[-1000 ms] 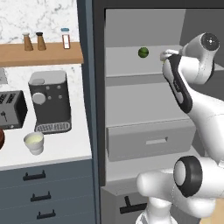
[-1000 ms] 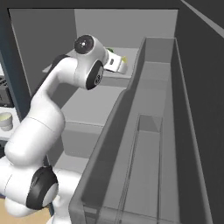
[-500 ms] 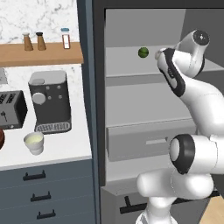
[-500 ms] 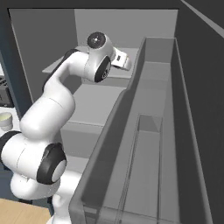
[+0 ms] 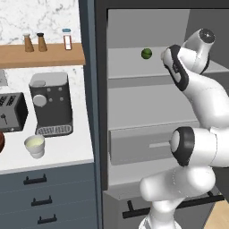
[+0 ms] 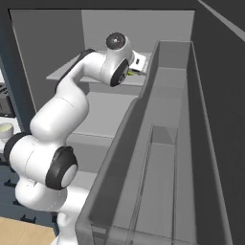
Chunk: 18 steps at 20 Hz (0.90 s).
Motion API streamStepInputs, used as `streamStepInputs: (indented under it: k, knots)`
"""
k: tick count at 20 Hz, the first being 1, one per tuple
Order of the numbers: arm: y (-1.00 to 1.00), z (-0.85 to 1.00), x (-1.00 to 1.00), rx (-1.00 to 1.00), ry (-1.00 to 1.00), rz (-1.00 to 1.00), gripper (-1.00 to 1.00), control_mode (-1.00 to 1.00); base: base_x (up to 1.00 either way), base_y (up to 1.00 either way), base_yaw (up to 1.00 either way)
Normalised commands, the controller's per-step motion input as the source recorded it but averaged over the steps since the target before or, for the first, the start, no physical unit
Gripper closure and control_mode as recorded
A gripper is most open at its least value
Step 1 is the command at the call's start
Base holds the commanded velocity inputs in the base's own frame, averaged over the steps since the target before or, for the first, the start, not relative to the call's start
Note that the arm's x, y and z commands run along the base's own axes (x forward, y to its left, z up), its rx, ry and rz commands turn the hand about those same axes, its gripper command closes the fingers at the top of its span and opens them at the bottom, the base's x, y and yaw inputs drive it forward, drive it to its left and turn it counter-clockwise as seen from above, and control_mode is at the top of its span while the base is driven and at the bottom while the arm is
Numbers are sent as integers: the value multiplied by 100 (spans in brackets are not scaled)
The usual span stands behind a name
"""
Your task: Grab a lemon wedge from the fridge and one ice cube from the ice bowl, and put them in the glass of lemonade.
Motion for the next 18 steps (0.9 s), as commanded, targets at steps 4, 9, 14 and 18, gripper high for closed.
streamStepInputs:
  k: [4,9,14,18]
  knots:
    - [0,-19,7,-7,1,0,-100,-100,0,0,0]
    - [0,-9,12,-2,0,0,-100,-100,0,0,0]
    - [11,-8,32,-2,0,0,100,-100,0,0,0]
    - [0,-1,11,0,0,0,100,-100,0,0,0]
